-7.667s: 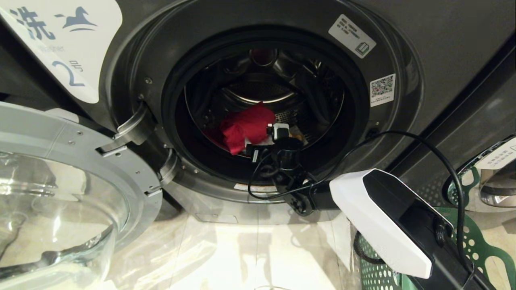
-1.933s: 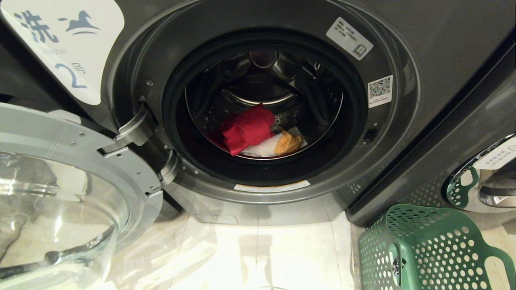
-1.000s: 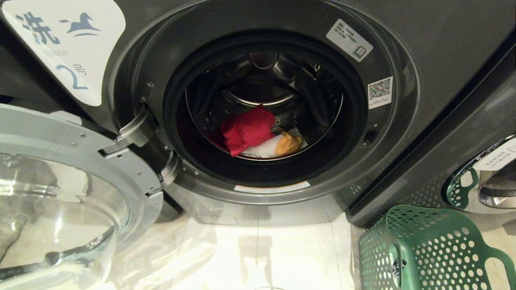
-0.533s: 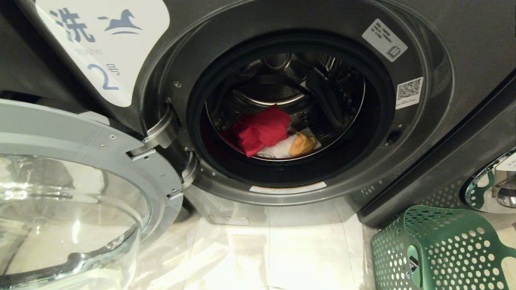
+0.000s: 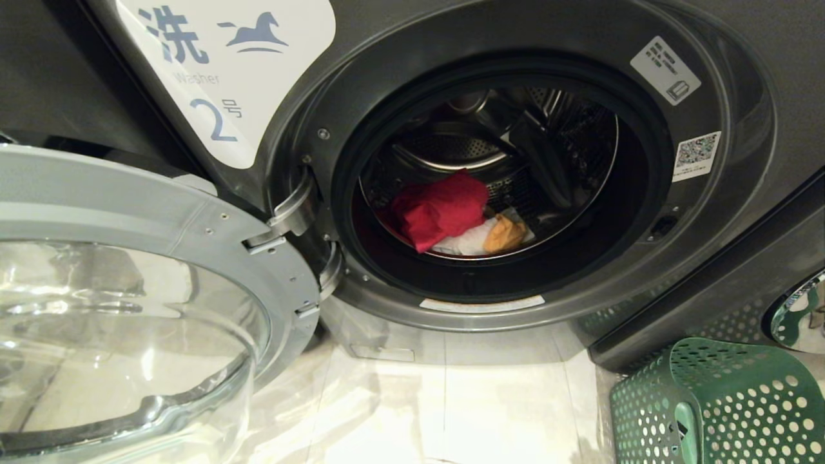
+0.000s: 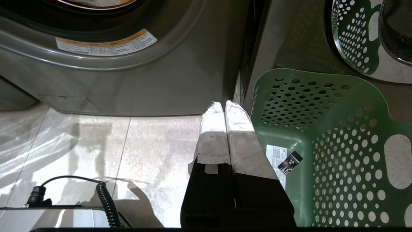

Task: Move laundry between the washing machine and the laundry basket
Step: Pick a cloth and place it into the basket

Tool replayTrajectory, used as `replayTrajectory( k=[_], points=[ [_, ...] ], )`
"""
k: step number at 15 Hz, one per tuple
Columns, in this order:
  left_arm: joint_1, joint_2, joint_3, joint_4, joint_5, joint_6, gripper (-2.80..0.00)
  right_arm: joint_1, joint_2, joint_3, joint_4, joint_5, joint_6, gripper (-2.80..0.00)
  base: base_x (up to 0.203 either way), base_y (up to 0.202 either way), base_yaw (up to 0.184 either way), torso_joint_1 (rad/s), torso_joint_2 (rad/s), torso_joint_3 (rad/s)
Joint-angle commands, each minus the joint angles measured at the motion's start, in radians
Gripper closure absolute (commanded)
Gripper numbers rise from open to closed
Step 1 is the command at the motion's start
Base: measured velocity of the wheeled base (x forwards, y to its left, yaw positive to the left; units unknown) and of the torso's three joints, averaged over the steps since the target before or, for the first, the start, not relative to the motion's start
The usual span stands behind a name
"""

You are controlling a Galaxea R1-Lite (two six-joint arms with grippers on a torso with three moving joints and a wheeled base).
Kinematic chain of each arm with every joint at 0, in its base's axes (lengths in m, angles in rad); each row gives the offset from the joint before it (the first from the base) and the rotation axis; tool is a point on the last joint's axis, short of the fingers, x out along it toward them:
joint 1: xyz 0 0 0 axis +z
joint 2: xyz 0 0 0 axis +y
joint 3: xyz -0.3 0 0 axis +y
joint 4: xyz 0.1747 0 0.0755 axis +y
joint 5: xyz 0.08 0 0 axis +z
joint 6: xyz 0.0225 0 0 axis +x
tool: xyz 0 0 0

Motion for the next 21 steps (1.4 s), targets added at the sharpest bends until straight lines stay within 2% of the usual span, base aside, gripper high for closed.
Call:
replayTrajectory(
  k=[1,8,17,21],
  points=[
    [0.000,0.001,-0.001,0.000,0.000,0.000,0.00,0.001,0.002,0.000,-0.001,0.000,0.000,0.00,0.000,0.000,0.000,0.000,0.00,0.000],
    [0.000,0.001,0.000,0.000,0.000,0.000,0.00,0.001,0.002,0.000,-0.001,0.000,-0.003,0.00,0.000,0.000,0.000,0.000,0.00,0.000],
    [0.000,0.001,-0.001,0.000,0.000,0.000,0.00,0.001,0.002,0.000,-0.002,-0.002,-0.003,0.00,0.002,-0.007,0.148,0.003,0.00,0.002],
    [0.000,0.001,0.000,0.000,0.000,0.000,0.00,0.001,0.002,0.000,-0.001,0.001,-0.016,0.00,0.001,-0.001,0.021,0.001,0.00,-0.001]
  ],
)
